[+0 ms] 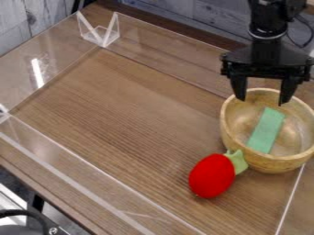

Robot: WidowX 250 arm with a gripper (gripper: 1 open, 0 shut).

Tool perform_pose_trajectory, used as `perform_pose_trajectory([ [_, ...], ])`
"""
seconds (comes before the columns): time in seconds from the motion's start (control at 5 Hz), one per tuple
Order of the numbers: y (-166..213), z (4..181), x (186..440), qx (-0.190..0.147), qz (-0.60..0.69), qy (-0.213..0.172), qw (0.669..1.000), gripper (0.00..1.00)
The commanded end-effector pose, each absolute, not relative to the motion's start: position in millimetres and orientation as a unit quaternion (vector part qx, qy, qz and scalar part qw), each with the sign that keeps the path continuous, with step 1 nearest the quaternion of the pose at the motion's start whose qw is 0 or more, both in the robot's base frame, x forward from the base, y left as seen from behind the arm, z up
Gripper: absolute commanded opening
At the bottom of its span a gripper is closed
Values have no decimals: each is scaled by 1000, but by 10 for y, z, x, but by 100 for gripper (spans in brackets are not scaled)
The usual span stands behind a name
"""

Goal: Remove the green block from the brown bowl and put it on the table

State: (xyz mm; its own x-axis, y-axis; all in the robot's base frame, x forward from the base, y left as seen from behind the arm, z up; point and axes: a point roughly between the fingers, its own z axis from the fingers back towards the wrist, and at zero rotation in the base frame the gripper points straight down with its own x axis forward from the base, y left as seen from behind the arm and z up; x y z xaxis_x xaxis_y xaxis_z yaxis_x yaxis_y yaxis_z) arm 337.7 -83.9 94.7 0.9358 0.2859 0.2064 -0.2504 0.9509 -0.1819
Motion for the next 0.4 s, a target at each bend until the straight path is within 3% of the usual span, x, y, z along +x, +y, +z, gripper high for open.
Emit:
perform_pose_trajectory([
  [0.0,-910,1136,3489,-88,143,-141,976,100],
  [0.2,-997,1071,3560,-87,150,-134,976,100],
])
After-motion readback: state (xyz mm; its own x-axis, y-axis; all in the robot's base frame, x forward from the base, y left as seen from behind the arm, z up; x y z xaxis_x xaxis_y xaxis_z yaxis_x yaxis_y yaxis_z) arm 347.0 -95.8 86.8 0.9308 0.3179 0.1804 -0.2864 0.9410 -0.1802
